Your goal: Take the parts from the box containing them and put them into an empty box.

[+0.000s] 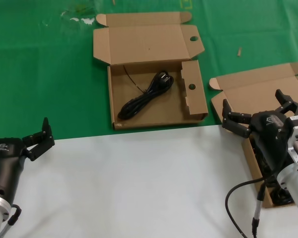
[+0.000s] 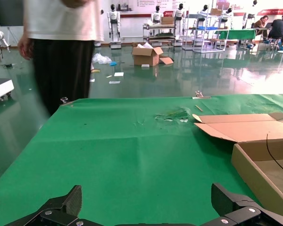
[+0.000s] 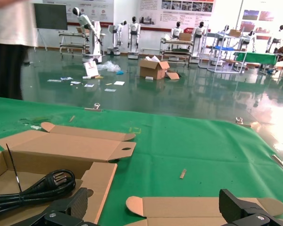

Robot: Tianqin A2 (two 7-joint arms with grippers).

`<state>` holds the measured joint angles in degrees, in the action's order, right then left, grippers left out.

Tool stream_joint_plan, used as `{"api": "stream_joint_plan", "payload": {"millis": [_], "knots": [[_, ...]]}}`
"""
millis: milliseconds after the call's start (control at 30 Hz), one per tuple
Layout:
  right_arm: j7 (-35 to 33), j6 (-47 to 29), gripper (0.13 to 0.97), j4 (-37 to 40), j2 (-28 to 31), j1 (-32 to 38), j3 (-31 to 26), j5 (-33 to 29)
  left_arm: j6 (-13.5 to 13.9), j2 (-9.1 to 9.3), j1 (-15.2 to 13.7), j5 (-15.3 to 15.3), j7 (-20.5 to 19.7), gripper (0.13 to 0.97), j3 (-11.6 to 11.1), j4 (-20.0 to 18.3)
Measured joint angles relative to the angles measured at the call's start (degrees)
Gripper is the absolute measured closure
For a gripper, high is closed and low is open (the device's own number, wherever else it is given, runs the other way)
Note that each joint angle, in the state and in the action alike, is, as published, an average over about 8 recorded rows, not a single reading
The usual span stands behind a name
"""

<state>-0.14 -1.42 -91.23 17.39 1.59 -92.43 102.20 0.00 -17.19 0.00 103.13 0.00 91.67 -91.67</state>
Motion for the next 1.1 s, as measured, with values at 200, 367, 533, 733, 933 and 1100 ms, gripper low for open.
{"api": "stream_joint_plan", "payload": {"millis": [200,367,533,733,933,1100], "knots": [[0.0,0.0,0.129,0.0,0.0,0.0,0.0,0.0,0.0,0.00,0.0,0.0,0.0,0.132,0.0,0.0],[0.0,0.0,0.129,0.0,0.0,0.0,0.0,0.0,0.0,0.00,0.0,0.0,0.0,0.132,0.0,0.0],[0.0,0.0,0.129,0.0,0.0,0.0,0.0,0.0,0.0,0.00,0.0,0.0,0.0,0.132,0.0,0.0],[0.0,0.0,0.129,0.0,0.0,0.0,0.0,0.0,0.0,0.00,0.0,0.0,0.0,0.132,0.0,0.0],[0.0,0.0,0.129,0.0,0.0,0.0,0.0,0.0,0.0,0.00,0.0,0.0,0.0,0.132,0.0,0.0],[0.0,0.0,0.129,0.0,0.0,0.0,0.0,0.0,0.0,0.00,0.0,0.0,0.0,0.132,0.0,0.0]]}}
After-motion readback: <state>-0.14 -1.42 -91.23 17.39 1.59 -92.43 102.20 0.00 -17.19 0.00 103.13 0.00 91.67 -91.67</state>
